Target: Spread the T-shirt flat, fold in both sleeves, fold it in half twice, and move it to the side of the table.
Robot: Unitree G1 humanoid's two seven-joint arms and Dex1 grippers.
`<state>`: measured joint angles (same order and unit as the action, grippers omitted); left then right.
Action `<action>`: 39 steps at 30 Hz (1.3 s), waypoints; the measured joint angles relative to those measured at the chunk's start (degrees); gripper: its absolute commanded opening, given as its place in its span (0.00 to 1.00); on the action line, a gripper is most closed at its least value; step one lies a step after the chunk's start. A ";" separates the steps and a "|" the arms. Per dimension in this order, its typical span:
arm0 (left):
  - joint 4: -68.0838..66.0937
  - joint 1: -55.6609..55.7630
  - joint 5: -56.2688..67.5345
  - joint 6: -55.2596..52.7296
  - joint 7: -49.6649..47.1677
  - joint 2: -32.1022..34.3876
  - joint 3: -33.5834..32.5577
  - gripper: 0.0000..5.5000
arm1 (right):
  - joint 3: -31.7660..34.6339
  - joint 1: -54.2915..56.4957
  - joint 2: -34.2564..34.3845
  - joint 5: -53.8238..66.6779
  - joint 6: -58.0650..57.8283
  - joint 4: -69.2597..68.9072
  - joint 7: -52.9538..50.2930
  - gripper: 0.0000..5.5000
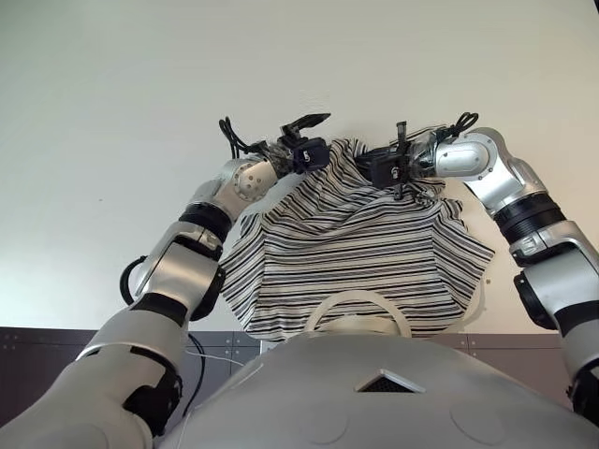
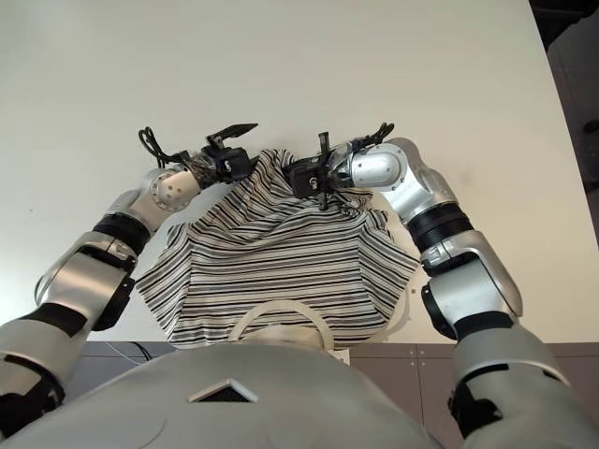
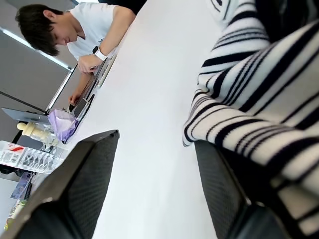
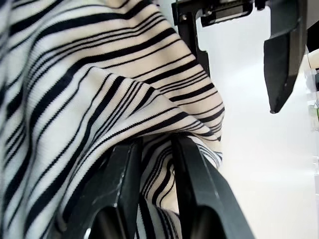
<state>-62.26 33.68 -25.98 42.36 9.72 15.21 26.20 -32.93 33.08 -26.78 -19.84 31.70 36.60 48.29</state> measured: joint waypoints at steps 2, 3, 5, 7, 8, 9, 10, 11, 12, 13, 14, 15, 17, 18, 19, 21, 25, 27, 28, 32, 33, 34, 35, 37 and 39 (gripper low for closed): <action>-0.42 0.60 3.63 -1.21 0.90 -1.52 -3.34 0.50 | 0.00 -0.04 0.21 0.00 0.02 -0.03 -0.14 0.19; -0.43 1.64 5.93 -1.70 0.99 -2.22 -5.44 0.50 | 0.00 -0.12 0.30 0.00 0.02 -0.07 -0.31 0.19; 0.39 4.55 10.21 -2.49 1.13 -3.34 -9.36 0.50 | 0.01 -0.26 0.46 0.00 0.01 -0.19 -0.49 0.19; 3.71 6.59 14.50 -3.52 1.96 -3.85 -12.94 0.50 | 0.01 -0.51 0.53 0.00 -0.01 -0.46 -0.86 0.19; 6.09 7.23 16.54 -3.68 2.91 -3.84 -14.60 0.50 | 0.03 -0.74 0.55 0.00 -0.05 -0.60 -1.18 0.19; 7.05 7.22 17.24 -3.88 3.71 -3.79 -15.04 0.50 | 0.05 -0.89 0.55 0.00 -0.10 -0.72 -1.39 0.19; 8.36 6.93 17.51 -4.15 4.98 -3.56 -15.09 0.50 | 0.06 -1.10 0.56 0.00 -0.22 -0.96 -1.58 0.19; 9.79 5.96 16.72 -4.10 6.32 -2.93 -14.47 0.50 | 0.06 -1.18 0.62 0.00 -0.37 -1.09 -1.67 0.19; 11.56 3.68 14.97 -3.63 8.07 -1.47 -12.64 0.50 | 0.08 -1.19 0.73 0.00 -0.42 -1.08 -1.75 0.19; 13.20 0.91 13.03 -3.30 9.66 -0.06 -10.71 0.50 | 0.08 -1.14 0.80 -0.02 -0.45 -1.03 -1.76 0.19; 14.60 -2.55 10.98 -3.10 11.06 1.15 -8.71 0.50 | 0.09 -1.10 0.83 -0.02 -0.47 -1.00 -1.76 0.19; 16.46 -5.76 9.15 -2.69 12.39 2.24 -6.69 0.50 | 0.09 -1.07 0.82 -0.03 -0.47 -1.00 -1.76 0.19; 20.26 -10.73 6.35 -2.07 14.09 3.68 -3.74 0.50 | 0.12 -1.07 0.78 -0.06 -0.48 -1.05 -1.75 0.19; 22.31 -12.41 5.10 -2.18 14.71 4.11 -2.76 0.50 | 0.12 -1.10 0.72 -0.06 -0.52 -1.13 -1.75 0.19; 24.29 -13.31 4.24 -2.38 14.95 4.74 -1.94 0.50 | 0.12 -1.12 0.69 -0.07 -0.52 -1.24 -1.74 0.19; 28.14 -15.46 3.08 -3.15 15.87 6.02 -1.13 0.50 | 0.09 -1.35 0.30 -0.17 -0.53 -2.24 -1.67 0.19; 33.87 -18.25 1.85 -3.54 16.77 9.39 0.05 0.50 | 0.51 -2.70 -1.95 -0.13 -0.62 -5.43 -0.60 0.19; 36.27 -20.05 2.06 -3.17 17.72 11.45 0.61 0.50 | 1.10 -3.32 -3.79 0.12 -0.88 -6.85 0.78 0.19; 36.93 -20.42 2.09 -3.14 18.05 11.96 0.79 0.50 | 1.34 -3.50 -4.23 0.26 -1.22 -7.09 1.04 0.19; 39.44 -21.60 2.22 -3.34 19.07 13.51 1.75 0.50 | 3.81 -4.78 -5.08 4.45 -5.30 -9.13 4.58 0.19; 40.21 -21.70 2.22 -3.39 19.51 13.93 2.24 0.50 | 5.60 -4.69 -4.66 6.99 -7.08 -9.38 5.35 0.19; 40.55 -21.72 2.22 -3.40 19.76 14.11 2.48 0.50 | 6.84 -3.96 -4.32 8.39 -8.08 -9.33 5.53 0.19; 40.82 -21.68 2.22 -3.37 19.82 14.43 2.79 0.50 | 8.42 -0.74 -3.09 9.23 -8.63 -7.84 4.85 0.19; 40.91 -21.60 2.21 -3.26 19.82 14.54 3.17 0.50 | 9.77 5.10 -0.95 8.57 -7.83 -2.97 1.27 0.19; 40.92 -21.44 2.21 -3.13 19.81 14.66 3.42 0.50 | 9.91 9.04 1.05 6.58 -5.73 2.82 -2.06 0.19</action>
<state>-21.34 12.24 -23.77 39.23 29.54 29.86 29.62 -23.02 42.11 -25.74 -13.27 25.97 39.41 46.22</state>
